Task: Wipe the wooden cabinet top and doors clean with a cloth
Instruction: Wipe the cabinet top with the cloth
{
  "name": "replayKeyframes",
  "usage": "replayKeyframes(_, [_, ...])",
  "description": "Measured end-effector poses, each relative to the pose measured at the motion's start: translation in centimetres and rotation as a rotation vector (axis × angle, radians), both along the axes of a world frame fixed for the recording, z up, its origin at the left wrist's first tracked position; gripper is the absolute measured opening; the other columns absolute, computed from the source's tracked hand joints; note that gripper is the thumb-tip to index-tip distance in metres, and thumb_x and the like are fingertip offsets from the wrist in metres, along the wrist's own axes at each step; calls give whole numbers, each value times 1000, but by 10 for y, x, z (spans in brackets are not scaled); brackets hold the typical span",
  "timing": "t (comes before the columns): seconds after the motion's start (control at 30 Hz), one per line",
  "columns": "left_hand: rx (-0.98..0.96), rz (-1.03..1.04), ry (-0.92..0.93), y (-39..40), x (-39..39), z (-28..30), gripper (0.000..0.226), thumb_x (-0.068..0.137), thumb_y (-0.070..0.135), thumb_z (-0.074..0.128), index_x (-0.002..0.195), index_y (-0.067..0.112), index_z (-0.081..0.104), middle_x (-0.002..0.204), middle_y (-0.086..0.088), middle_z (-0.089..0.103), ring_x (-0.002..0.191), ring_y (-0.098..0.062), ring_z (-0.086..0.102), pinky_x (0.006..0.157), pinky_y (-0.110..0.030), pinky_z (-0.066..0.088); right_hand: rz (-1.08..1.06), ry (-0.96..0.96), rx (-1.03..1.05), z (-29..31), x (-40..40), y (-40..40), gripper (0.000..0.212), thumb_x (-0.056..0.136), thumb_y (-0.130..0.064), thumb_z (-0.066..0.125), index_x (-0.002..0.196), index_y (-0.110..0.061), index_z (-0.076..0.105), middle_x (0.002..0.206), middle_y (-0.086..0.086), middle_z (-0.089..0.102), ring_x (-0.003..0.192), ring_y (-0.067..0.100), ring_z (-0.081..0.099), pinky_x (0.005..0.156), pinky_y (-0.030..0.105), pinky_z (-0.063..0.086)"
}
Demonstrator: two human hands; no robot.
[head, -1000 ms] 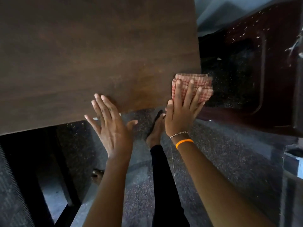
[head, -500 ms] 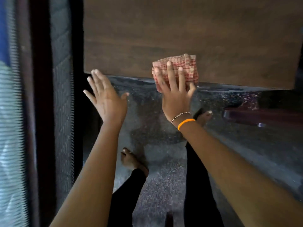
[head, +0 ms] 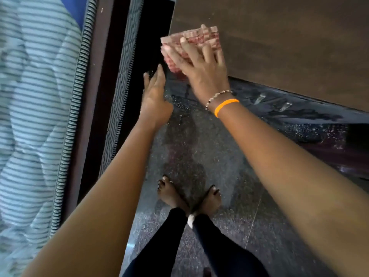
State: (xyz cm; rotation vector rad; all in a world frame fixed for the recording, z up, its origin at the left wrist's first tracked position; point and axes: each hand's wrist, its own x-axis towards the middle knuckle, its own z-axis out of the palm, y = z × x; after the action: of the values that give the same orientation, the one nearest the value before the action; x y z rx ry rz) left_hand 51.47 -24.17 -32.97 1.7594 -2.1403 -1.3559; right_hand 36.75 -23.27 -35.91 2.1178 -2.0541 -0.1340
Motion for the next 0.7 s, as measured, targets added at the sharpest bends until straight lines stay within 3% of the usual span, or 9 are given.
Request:
replayKeyframes(0.07, [-2,38,42,-1,-6,1,81,79,-16,35,149,9,1,157,-9,8,144,-27,-10,111,-23,-1,10,17,-85,-7,-22,21,61,81,-19,58,134,-45,41,132,-13,56,100,19,58,74,30,49])
replayKeyframes(0.2, [8,114,116,4,-14,-4,82,81,-18,29,149,15,-2,158,-6,3,145,-20,-8,107,-15,0,-69,24,-220,-20,-91,89,63,84,-15,59,138,-40,37,134,-8,53,95,22,38,75,36,45])
replayKeyframes(0.3, [-4,136,169,8,-13,-17,87,76,-20,30,149,15,-3,158,-5,2,145,-18,-4,109,-19,-2,12,44,-230,-20,-120,102,63,82,-14,61,138,-34,38,133,-3,48,91,26,35,73,42,45])
replayKeyframes(0.4, [-52,161,291,7,-10,-30,89,72,-23,32,149,10,3,157,-7,6,145,-17,2,119,-29,4,36,90,-312,-24,-108,87,61,82,-17,60,138,-32,38,130,-2,48,89,26,35,73,40,45])
replayKeyframes(0.5, [-149,129,368,9,-3,-48,82,73,-17,36,148,4,10,155,-8,13,142,-9,8,118,-24,7,66,163,-409,-37,-76,62,57,82,-19,57,135,-35,42,124,-5,60,86,25,37,70,35,45])
replayKeyframes(0.6, [-197,108,511,6,1,-62,79,69,-9,36,146,-2,16,153,-9,19,138,-2,15,118,-28,13,143,163,-547,-41,-29,20,51,82,-21,58,129,-38,50,116,-9,66,85,22,37,68,35,34])
replayKeyframes(0.7, [-183,178,625,-2,1,-75,83,64,-15,37,144,1,22,146,3,23,131,11,21,116,-24,18,162,98,-635,-50,3,-13,44,85,-22,57,127,-36,54,113,-8,67,83,22,36,67,37,28])
